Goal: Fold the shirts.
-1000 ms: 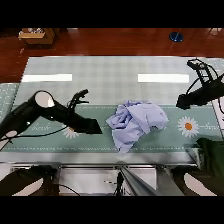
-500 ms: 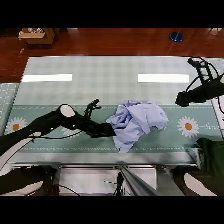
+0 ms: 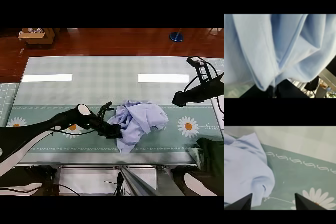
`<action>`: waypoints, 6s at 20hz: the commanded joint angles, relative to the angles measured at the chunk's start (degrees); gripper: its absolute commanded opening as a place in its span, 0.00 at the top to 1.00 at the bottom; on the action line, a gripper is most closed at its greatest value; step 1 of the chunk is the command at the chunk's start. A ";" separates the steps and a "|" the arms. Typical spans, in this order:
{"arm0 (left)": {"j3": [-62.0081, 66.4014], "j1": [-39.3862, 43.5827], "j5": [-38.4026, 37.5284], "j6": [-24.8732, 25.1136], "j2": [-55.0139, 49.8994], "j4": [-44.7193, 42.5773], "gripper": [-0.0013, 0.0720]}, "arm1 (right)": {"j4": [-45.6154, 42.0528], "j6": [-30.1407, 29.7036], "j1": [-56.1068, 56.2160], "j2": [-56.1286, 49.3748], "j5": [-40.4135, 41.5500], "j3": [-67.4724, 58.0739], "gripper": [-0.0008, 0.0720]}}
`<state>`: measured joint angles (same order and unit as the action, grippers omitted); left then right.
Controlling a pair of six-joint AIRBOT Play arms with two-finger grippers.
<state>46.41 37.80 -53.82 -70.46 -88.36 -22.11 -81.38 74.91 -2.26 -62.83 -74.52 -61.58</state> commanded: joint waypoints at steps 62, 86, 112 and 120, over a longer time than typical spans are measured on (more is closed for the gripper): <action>59.39 -51.30 -51.69 -19.93 53.70 -26.73 0.94 | 40.85 23.47 -18.67 25.99 -31.82 -31.91 0.96; 5.35 -44.46 -11.17 8.46 17.27 -24.94 0.89 | 23.17 12.87 2.01 -15.45 14.05 -8.17 0.70; -16.76 -40.41 -9.38 1.11 20.35 -26.77 0.07 | 22.47 -2.16 -24.46 6.27 -3.28 17.79 0.24; -15.85 -38.21 -2.23 -0.72 12.24 -21.99 0.84 | 16.28 -2.10 -24.48 6.25 -4.46 18.67 0.19</action>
<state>30.20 -0.95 -59.29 -71.33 -74.63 -44.12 -61.58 72.82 -26.70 -56.60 -78.48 -43.55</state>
